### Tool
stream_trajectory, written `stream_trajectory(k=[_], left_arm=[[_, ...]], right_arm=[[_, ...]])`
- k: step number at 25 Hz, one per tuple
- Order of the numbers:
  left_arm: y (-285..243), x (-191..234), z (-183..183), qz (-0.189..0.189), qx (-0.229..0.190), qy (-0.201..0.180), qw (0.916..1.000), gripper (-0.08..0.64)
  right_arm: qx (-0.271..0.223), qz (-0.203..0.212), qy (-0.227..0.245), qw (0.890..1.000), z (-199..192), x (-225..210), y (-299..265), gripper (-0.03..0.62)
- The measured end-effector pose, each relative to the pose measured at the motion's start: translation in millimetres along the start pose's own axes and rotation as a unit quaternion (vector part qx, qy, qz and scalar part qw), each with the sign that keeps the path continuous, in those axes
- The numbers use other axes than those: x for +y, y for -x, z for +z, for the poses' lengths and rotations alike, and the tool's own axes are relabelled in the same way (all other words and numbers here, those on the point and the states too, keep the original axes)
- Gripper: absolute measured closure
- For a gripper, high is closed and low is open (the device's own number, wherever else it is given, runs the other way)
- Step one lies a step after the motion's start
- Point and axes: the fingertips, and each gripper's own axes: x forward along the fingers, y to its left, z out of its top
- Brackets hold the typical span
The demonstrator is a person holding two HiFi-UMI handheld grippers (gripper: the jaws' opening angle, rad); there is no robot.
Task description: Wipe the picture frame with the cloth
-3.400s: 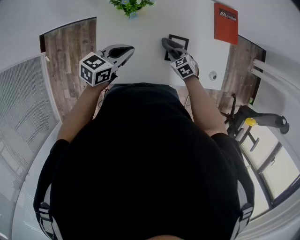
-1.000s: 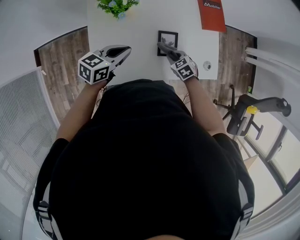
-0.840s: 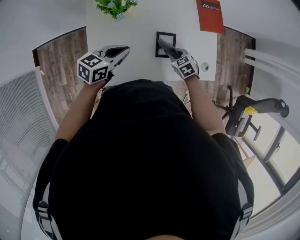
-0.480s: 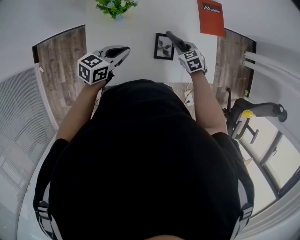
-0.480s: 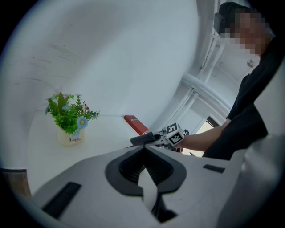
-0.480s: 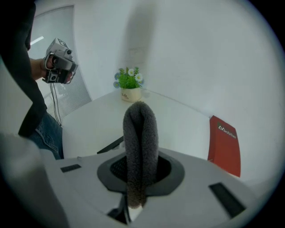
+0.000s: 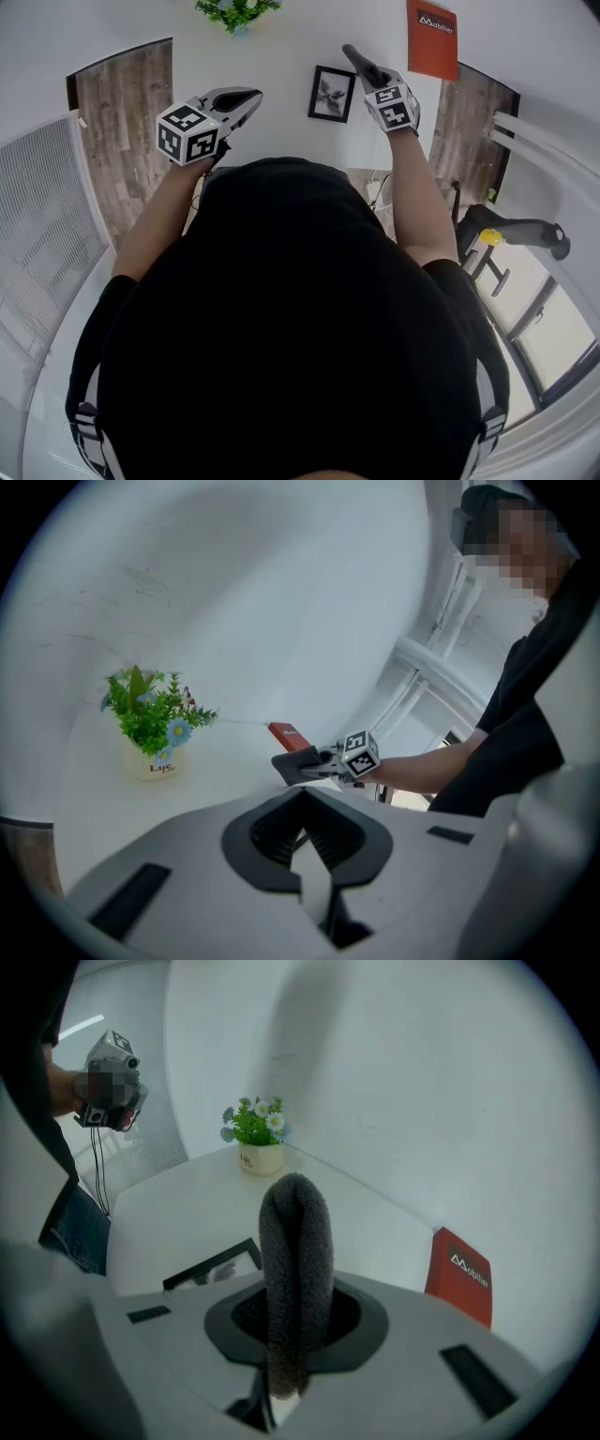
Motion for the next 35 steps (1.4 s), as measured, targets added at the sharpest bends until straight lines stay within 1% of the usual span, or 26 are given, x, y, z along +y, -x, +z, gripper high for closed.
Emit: stream_trajectory(k=[6, 11, 20, 35], left_arm=[[-2.8, 7.3, -1.1, 0.01, -0.002, 0.013, 0.9999, 0.551], [-2.5, 11.3, -1.3, 0.017, -0.003, 0.018, 0.9997, 0.551], [2.6, 11.4, -4.1, 0.017, -0.001, 0.016, 0.9997, 0.551], [5.0, 2.0, -10.1, 0.001, 0.008, 0.004, 1.0, 0.551]], right_arm=[[0.017, 0.003, 0.048, 0.999, 2.6, -3.9, -16.9, 0.551], [0.032, 0.019, 0.067, 0.997, -5.3, 4.6, -27.4, 0.551], [0.052, 0.044, 0.069, 0.995, -25.9, 31.5, -31.9, 0.551], [0.063, 0.056, 0.06, 0.995, -50.4, 65.1, -23.9, 0.551]])
